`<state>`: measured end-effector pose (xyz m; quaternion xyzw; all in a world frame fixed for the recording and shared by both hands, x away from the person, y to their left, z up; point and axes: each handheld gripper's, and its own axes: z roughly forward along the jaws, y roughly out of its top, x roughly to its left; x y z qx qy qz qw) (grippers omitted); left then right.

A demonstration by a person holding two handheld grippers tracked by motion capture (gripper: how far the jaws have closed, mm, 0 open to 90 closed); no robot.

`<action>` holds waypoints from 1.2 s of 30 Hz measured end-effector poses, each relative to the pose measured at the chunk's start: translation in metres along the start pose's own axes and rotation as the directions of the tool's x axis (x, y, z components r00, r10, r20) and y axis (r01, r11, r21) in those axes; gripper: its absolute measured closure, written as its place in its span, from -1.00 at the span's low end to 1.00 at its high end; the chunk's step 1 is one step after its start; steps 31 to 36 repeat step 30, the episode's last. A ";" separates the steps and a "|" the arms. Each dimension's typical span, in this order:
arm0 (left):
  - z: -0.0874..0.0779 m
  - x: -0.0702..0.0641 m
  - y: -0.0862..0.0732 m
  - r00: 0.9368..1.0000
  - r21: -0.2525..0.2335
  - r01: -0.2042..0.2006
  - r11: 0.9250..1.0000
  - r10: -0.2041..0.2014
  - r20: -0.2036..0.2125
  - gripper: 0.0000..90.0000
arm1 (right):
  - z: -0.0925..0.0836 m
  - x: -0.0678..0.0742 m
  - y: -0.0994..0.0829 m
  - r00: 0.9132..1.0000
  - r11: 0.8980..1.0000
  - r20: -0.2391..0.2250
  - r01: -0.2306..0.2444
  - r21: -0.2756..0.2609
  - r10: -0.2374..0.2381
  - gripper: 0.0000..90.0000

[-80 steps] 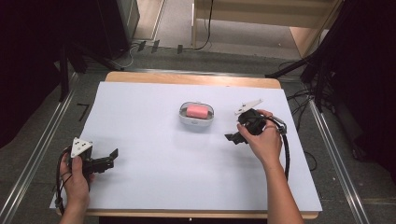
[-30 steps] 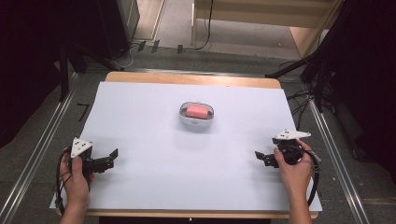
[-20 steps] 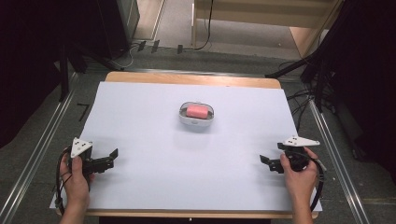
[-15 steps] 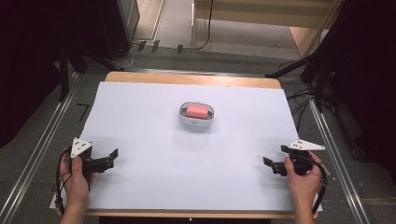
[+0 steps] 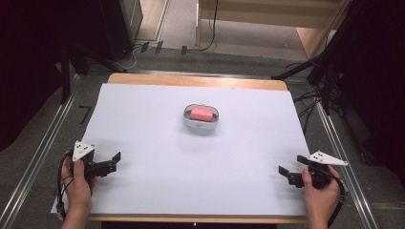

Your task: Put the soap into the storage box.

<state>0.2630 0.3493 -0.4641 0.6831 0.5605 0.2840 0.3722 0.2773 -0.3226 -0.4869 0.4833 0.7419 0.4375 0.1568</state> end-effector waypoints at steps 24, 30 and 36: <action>0.000 0.000 0.000 1.000 0.000 -0.003 1.000 0.003 -0.001 -1.00 | -0.038 -0.012 -0.028 0.987 0.953 0.060 -0.129 -0.272 0.151 -1.00; 0.000 0.000 0.000 1.000 0.002 -0.001 1.000 0.001 -0.003 -1.00 | -0.036 -0.010 -0.026 0.988 0.962 0.075 -0.115 -0.247 0.137 -1.00; 0.000 0.000 0.000 1.000 0.002 -0.001 1.000 0.001 -0.003 -1.00 | -0.036 -0.010 -0.026 0.988 0.962 0.075 -0.115 -0.247 0.137 -1.00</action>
